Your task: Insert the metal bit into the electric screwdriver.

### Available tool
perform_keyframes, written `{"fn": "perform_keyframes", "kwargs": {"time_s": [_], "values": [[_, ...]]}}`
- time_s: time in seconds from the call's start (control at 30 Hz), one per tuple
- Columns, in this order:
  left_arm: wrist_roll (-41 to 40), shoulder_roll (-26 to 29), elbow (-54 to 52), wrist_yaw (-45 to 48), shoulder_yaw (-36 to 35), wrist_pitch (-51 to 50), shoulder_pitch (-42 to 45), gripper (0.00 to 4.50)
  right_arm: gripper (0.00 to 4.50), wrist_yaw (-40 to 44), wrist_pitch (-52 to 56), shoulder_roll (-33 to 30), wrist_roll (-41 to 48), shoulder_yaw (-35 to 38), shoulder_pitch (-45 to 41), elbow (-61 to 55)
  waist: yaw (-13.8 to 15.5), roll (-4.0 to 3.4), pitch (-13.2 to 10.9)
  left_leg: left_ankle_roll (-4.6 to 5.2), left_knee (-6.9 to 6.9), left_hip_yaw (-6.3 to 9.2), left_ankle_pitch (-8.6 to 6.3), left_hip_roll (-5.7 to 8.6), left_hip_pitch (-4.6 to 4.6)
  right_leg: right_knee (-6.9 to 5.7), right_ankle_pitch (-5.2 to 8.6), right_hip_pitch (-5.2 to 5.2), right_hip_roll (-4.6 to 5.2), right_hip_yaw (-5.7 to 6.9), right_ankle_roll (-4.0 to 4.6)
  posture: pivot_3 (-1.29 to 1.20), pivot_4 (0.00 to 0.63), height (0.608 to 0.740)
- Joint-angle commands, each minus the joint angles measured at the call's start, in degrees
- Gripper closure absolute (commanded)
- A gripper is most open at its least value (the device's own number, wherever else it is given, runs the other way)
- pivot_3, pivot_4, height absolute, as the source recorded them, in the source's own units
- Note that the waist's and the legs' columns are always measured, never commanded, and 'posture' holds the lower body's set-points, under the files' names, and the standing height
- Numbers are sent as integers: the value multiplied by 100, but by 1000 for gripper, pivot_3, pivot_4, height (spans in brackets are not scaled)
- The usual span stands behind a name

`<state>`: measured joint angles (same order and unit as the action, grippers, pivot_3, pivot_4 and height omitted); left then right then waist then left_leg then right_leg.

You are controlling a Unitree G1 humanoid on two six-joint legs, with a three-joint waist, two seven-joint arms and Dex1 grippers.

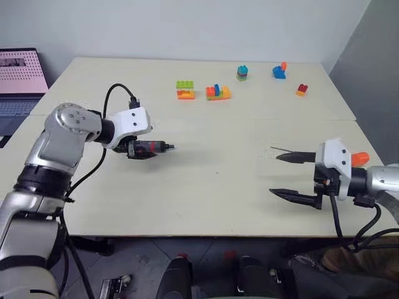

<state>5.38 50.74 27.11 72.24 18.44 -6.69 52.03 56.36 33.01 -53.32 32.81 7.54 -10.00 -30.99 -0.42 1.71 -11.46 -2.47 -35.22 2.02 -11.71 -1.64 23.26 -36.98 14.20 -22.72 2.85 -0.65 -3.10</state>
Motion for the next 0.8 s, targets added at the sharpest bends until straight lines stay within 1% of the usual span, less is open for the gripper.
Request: {"fn": "perform_keyframes", "kwargs": {"time_s": [0.03, 0.1, 0.17, 0.23, 0.37, 0.53, 0.67, 0.7, 0.8], "values": [[680, -402, 1341, 23, 408, 421, 879, 0, 12, -257, 85, 196, 149, -64, -41, -409, 21, 5, 3, 0, -4, 3, 0, -1, 15, -3, -1, -17, -4, 3, -2, 0, 150, 740], [965, -636, 2025, -37, 601, 682, 1258, 0, 12, -350, 98, 286, 128, -100, 37, -518, 26, 5, 3, 0, -39, 14, 0, -7, 70, -24, -4, -62, -14, 5, -4, 0, 150, 740], [1123, -856, 2566, -105, 677, 876, 1541, 0, 12, -434, 115, 361, 120, -101, 128, -612, 24, 5, 3, 1, -68, 25, 0, -8, 89, -25, -4, -64, -19, 12, -5, 0, 150, 740], [1239, -1079, 3029, -161, 716, 1020, 1769, 0, 12, -529, 136, 430, 132, -94, 221, -706, 23, 5, 3, 2, -76, 25, -1, -8, 96, -21, -7, -64, -19, 12, -9, 0, 150, 740], [1440, -1352, 3608, -140, 755, 1240, 1994, 0, 12, -649, 166, 479, 150, -47, 379, -848, 13, 5, 3, 2, -78, 25, -1, -8, 97, -23, -8, -64, -18, 12, -11, 0, 150, 740], [1648, -1523, 4032, -257, 782, 1381, 2091, 0, 12, -693, 171, 453, 195, 34, 483, -909, 1, 6, 3, 2, -80, 28, -1, -8, 94, -31, -8, -64, -19, 12, -11, 0, 150, 740], [1766, -1641, 4169, -355, 785, 1471, 2068, 684, 0, -691, 189, 425, 225, 77, 478, -902, 8, 6, 3, 2, -84, 28, -1, -8, 94, -36, -8, -64, -18, 13, -11, 0, 150, 740], [1798, -1640, 4182, -369, 792, 1511, 2057, 991, 0, -692, 190, 422, 227, 75, 468, -894, 10, 6, 3, 2, -85, 29, -1, -8, 93, -38, -9, -63, -18, 12, -11, 0, 150, 740], [1854, -1637, 4212, -411, 779, 1567, 2033, 1660, 0, -680, 185, 412, 220, 72, 446, -869, 10, 6, 3, 2, -86, 29, -1, -8, 91, -44, -8, -63, -18, 12, -11, 0, 150, 740]]}}
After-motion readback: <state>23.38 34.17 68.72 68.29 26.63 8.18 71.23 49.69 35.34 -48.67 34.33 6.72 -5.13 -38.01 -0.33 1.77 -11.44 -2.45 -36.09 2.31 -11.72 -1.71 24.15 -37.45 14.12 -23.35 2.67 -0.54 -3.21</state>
